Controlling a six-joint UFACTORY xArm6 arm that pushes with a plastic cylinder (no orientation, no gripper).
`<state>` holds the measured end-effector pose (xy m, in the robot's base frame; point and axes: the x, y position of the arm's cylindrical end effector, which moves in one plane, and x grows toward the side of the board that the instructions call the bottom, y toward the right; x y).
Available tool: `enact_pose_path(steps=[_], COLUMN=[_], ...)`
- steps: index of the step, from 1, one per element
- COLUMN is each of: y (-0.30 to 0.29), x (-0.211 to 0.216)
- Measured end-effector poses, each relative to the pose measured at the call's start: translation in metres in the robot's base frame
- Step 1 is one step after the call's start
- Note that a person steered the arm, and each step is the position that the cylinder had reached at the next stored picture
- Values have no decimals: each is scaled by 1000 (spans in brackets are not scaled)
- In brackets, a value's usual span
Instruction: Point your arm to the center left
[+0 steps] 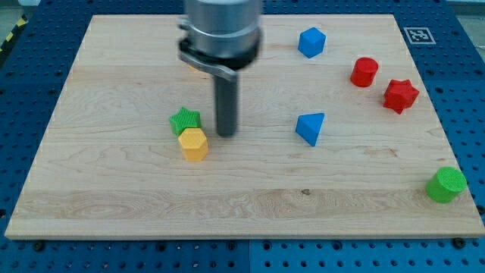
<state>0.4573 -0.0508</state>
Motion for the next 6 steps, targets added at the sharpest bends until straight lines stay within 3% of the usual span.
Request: enact_pose_path(steps=[1,2,3,4,5,6], y=[63,204,212,84,20,-98], x=[13,81,103,112,161,144])
